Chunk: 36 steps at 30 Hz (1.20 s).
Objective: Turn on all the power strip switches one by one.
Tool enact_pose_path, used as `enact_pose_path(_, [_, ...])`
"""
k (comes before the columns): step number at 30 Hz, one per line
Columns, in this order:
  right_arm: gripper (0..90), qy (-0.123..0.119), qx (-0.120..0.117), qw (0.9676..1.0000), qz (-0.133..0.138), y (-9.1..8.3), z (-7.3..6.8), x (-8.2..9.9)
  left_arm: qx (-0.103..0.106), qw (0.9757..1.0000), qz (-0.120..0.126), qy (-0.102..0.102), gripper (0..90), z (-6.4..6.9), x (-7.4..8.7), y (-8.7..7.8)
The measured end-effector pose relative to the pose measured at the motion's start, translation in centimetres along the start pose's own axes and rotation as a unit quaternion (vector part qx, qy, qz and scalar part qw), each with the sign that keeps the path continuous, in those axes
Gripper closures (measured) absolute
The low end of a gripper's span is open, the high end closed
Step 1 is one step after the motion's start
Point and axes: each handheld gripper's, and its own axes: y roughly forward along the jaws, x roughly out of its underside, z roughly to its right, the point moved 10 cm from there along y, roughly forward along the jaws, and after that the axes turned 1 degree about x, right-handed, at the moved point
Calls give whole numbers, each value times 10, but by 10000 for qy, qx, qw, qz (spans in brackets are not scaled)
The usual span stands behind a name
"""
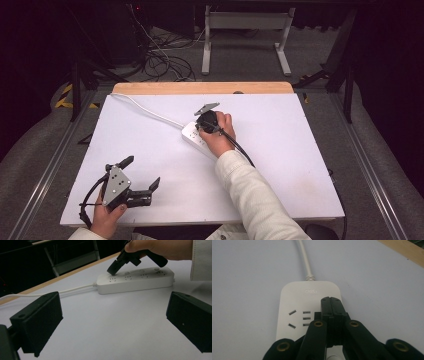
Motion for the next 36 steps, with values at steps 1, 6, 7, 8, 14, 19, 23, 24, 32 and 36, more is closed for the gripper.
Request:
enact_pose_path(1, [900, -12, -2, 10000, -4, 0, 0, 0, 7, 10000, -1, -6, 9, 0, 0, 0])
enact_pose_path(6, [900, -34, 15, 10000, -59, 1, 0, 0, 11, 10000, -8, -12, 9, 0, 0, 0])
enact_pose_path(7, [900, 2, 17, 10000, -63, 1, 0, 0, 12, 10000, -11, -18, 9, 0, 0, 0])
enact_pose_path(8, [900, 33, 19, 10000, -68, 1, 0, 0, 18, 10000, -21, -28, 9, 0, 1, 0])
enact_pose_path(14, [900, 86, 75, 9998, -139, 1, 0, 0, 11, 10000, -43, -8, 9, 0, 1, 1])
enact_pose_path(19, [900, -21, 43, 9997, -235, 2, 0, -1, 4, 10000, -10, -10, 10, 0, 0, -1])
enact_pose_path(23, [900, -64, -108, 9993, 358, -14, -4, -19, 24, 10000, -31, -47, 9, -2, 2, 0])
enact_pose_path(24, [900, -64, -108, 9993, 358, -14, -4, -19, 39, 10000, -29, -84, 9, -2, 2, 1])
enact_pose_path(32, [900, -63, -176, 9960, 870, -49, -5, -41, 36, 10000, -29, -76, 9, -1, 2, 1])
enact_pose_path(36, [900, -37, -174, 9956, 922, -56, -3, -40, 33, 10000, -41, -37, 9, -1, 2, 2])
